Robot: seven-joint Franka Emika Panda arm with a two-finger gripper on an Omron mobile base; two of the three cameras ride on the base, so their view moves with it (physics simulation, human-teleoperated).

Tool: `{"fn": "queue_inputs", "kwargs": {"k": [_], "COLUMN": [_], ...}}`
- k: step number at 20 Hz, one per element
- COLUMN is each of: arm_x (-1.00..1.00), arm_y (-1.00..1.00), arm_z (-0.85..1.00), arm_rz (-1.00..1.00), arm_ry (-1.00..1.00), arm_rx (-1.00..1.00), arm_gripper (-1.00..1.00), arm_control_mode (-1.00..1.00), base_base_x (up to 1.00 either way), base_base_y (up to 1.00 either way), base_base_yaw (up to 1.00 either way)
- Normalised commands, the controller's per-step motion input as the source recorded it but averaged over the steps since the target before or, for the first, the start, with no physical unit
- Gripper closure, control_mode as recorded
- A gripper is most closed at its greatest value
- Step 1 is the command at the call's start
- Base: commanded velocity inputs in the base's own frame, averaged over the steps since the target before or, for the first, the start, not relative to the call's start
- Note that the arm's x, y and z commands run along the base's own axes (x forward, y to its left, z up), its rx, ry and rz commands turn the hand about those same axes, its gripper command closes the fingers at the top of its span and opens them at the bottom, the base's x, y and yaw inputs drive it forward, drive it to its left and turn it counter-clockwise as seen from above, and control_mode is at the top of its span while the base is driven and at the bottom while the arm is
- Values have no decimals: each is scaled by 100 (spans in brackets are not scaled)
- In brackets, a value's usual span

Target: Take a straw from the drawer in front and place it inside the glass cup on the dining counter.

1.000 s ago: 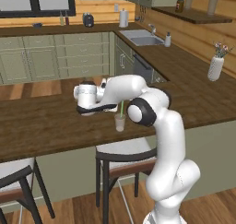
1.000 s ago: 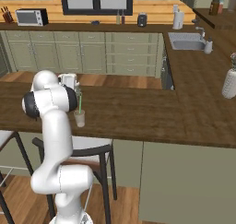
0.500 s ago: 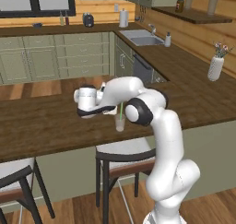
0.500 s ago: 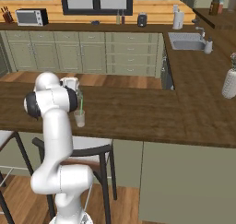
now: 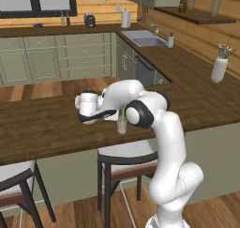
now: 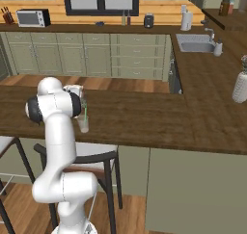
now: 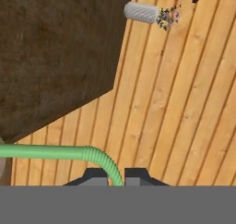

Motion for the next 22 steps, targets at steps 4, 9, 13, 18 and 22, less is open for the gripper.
{"fn": "queue_inputs", "kwargs": {"k": [4,9,13,18,22], "arm_x": [0,0,0,0,0], "arm_y": [14,3,0,-5,-17], "arm_z": [-22,-2,0,18,21], "arm_rz": [1,0,0,0,0], "arm_ry": [0,0,0,0,1], "arm_rx": [0,0,0,3,11], "arm_gripper": [-100,-100,-100,-100,-100], "arm_control_mode": [-100,-100,-100,-100,-100], "base_base_x": [0,0,0,0,0], "base_base_y": [0,0,0,0,0], "base_base_yaw": [0,0,0,0,0]}}
